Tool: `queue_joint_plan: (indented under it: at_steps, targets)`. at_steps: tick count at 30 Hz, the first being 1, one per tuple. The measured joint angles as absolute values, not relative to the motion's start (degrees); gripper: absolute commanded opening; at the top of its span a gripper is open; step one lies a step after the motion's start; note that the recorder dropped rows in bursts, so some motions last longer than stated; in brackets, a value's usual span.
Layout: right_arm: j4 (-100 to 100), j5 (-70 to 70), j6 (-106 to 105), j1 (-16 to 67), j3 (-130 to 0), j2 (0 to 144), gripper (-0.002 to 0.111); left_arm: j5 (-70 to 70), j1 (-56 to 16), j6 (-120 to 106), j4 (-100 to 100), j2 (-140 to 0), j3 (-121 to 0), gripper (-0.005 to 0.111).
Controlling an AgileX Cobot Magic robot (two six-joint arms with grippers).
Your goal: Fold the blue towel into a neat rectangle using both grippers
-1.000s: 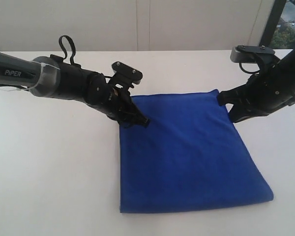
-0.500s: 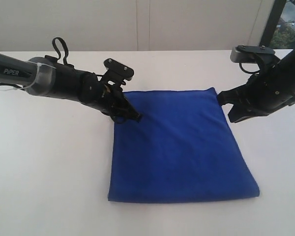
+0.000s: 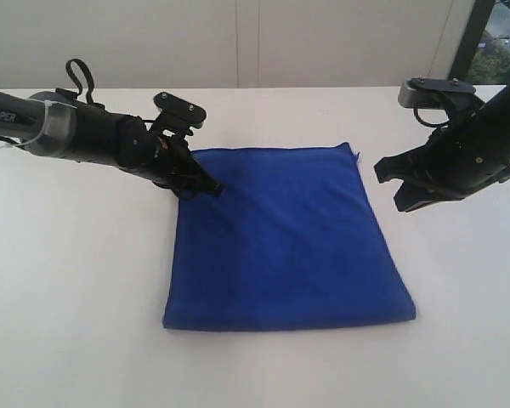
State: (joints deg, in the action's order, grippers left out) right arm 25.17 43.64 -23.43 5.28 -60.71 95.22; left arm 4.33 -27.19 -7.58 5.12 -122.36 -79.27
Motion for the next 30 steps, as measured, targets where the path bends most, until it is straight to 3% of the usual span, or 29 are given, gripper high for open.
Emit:
queue_joint_plan:
  at_steps: [14, 25, 30]
  targets:
    - [25.17, 43.64, -23.43, 5.28, -60.71, 95.22, 0.0, 0.72, -26.81, -7.58, 5.12, -115.15, -79.27, 0.0]
    - [25.52, 47.01, -21.69, 6.98, -60.71, 93.28, 0.0, -30.87, -26.81, -4.23, 5.12, -103.4, -79.09, 0.0]
    - [25.81, 47.89, -18.92, 10.35, -59.09, 91.84, 0.0, -36.34, -29.67, -2.03, 5.12, -99.99, -74.87, 0.0]
